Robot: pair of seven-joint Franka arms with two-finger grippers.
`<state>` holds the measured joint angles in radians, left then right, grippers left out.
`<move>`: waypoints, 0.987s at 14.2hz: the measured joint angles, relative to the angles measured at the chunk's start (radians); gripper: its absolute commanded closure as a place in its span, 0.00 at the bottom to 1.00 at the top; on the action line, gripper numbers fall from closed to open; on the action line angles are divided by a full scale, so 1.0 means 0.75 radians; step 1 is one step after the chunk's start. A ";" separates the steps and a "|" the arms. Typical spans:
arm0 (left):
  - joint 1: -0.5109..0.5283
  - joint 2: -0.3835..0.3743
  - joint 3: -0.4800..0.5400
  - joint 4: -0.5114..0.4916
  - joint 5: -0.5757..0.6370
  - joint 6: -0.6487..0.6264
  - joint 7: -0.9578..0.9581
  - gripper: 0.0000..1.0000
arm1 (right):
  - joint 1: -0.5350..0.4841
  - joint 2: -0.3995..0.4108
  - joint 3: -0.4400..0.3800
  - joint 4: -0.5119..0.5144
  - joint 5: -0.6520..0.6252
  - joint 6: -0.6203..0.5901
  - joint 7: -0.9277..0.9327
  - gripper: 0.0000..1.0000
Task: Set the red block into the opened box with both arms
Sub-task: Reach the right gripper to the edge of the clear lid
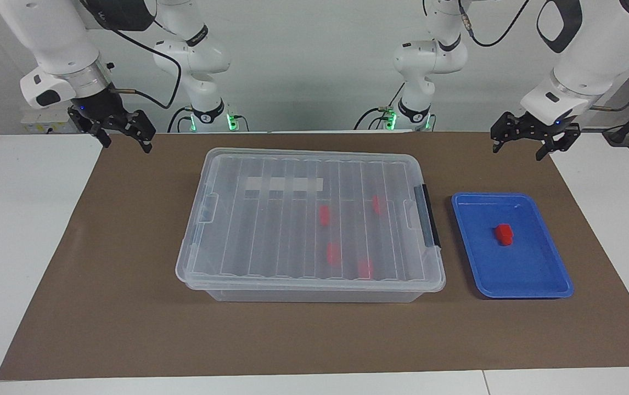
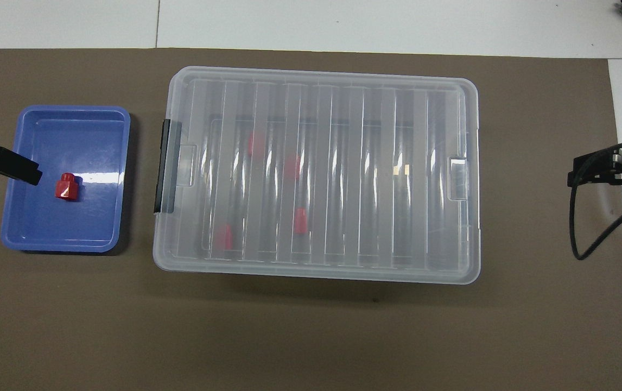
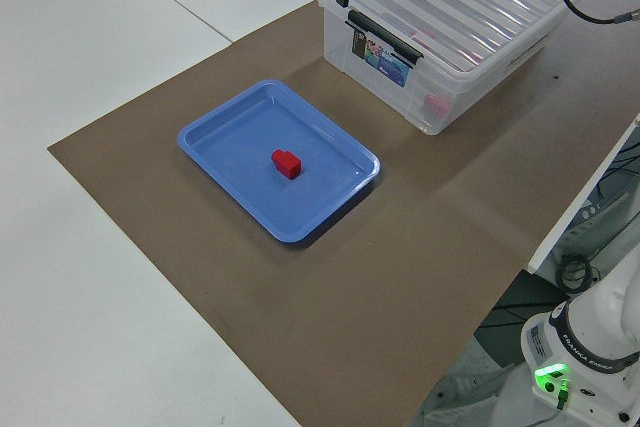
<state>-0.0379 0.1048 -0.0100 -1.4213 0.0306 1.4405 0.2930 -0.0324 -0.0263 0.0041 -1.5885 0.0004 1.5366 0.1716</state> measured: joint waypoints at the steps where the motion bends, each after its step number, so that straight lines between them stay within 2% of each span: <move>1: 0.000 -0.001 0.000 0.000 0.000 0.000 0.000 0.00 | 0.000 -0.002 0.000 -0.002 0.000 0.000 0.000 0.00; 8: 0.000 -0.002 0.000 0.000 0.000 0.000 0.000 0.00 | 0.002 -0.002 0.007 -0.024 0.000 0.045 0.000 0.00; 14: 0.000 -0.002 0.000 0.000 0.000 0.000 0.000 0.00 | 0.074 0.005 0.017 -0.224 0.001 0.289 0.004 0.00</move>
<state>-0.0379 0.1031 -0.0100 -1.4213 0.0306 1.4405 0.2929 0.0228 -0.0227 0.0166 -1.7564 0.0011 1.7533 0.1746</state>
